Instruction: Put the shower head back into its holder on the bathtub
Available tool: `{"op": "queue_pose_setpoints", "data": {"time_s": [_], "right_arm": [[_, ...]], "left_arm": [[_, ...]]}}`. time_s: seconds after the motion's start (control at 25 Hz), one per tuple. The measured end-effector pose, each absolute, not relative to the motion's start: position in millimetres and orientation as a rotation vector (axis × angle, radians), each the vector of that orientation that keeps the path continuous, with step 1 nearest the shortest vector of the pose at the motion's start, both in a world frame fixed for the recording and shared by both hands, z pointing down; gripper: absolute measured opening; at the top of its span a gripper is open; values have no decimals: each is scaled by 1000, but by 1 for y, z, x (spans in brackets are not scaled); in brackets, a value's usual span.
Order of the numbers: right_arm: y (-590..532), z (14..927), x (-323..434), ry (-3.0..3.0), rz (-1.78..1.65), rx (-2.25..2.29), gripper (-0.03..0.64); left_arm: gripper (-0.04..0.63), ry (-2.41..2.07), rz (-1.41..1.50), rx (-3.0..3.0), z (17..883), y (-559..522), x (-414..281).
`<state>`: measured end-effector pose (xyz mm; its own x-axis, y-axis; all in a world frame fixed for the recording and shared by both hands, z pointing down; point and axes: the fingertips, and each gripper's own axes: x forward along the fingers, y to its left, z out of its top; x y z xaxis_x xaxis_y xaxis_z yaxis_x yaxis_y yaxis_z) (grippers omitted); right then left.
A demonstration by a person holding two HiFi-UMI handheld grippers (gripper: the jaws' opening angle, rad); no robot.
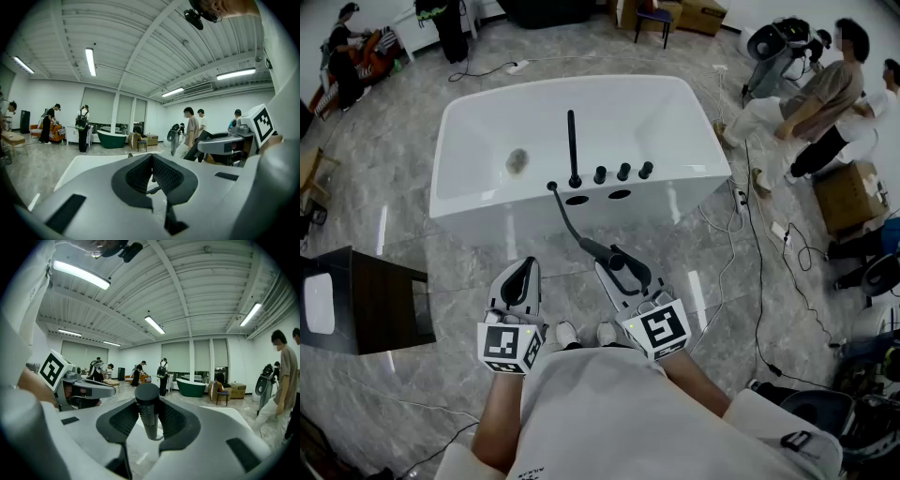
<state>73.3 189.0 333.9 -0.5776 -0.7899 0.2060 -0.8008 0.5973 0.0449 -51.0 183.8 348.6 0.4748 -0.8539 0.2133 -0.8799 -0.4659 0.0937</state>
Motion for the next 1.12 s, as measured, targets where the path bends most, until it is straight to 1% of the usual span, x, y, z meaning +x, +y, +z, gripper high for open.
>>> {"op": "queue_pose_setpoints", "data": {"time_s": [0.64,1.12], "right_arm": [[180,336,63,-2596,101,1335,143],[171,326,47,-2608,86,1400,143]], "left_arm": [[12,-1493,176,2523,349,178,-72],[12,-1483,199,2556,355,175,-101]]}}
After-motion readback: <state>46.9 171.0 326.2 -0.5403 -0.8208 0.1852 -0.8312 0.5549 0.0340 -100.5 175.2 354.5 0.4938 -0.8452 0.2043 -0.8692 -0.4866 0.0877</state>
